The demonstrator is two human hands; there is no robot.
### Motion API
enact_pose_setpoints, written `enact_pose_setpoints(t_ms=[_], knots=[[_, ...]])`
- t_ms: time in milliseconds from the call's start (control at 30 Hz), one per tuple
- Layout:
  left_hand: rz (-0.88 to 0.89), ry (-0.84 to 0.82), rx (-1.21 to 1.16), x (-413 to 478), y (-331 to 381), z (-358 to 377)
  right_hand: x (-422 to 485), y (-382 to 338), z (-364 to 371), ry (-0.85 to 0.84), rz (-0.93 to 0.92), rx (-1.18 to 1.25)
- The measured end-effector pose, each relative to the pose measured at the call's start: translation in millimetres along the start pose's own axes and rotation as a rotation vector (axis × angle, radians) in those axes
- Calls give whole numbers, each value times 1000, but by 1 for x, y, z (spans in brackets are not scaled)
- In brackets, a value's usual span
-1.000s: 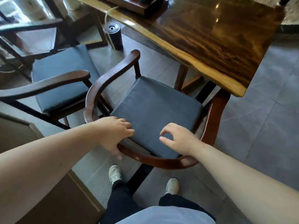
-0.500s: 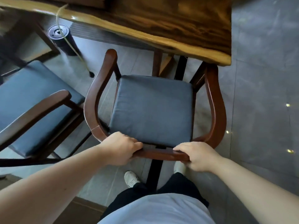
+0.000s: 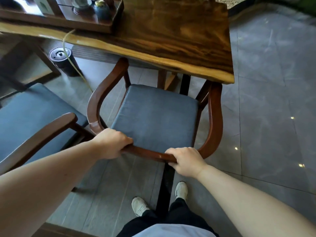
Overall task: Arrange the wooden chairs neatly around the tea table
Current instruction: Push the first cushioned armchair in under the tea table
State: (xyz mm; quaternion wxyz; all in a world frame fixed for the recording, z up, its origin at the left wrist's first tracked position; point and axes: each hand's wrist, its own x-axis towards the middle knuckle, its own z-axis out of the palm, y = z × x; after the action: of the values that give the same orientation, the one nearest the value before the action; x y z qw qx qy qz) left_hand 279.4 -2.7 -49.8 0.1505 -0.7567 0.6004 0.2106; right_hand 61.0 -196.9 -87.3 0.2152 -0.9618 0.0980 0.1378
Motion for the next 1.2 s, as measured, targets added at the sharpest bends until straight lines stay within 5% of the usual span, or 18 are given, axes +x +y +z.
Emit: enact_pose_setpoints(t_ms=[567, 800, 1033, 1200], knots=[[32, 43, 4, -4, 14, 8, -5, 5, -14, -206, -45, -117], [28, 137, -208, -31, 4, 11, 20, -31, -57, -269, -76, -147], [-297, 419, -175, -90, -29, 16, 89, -100, -59, -109, -326, -272], [-567, 410, -93, -130, -65, 32, 151, -144, -63, -49, -473, -309]])
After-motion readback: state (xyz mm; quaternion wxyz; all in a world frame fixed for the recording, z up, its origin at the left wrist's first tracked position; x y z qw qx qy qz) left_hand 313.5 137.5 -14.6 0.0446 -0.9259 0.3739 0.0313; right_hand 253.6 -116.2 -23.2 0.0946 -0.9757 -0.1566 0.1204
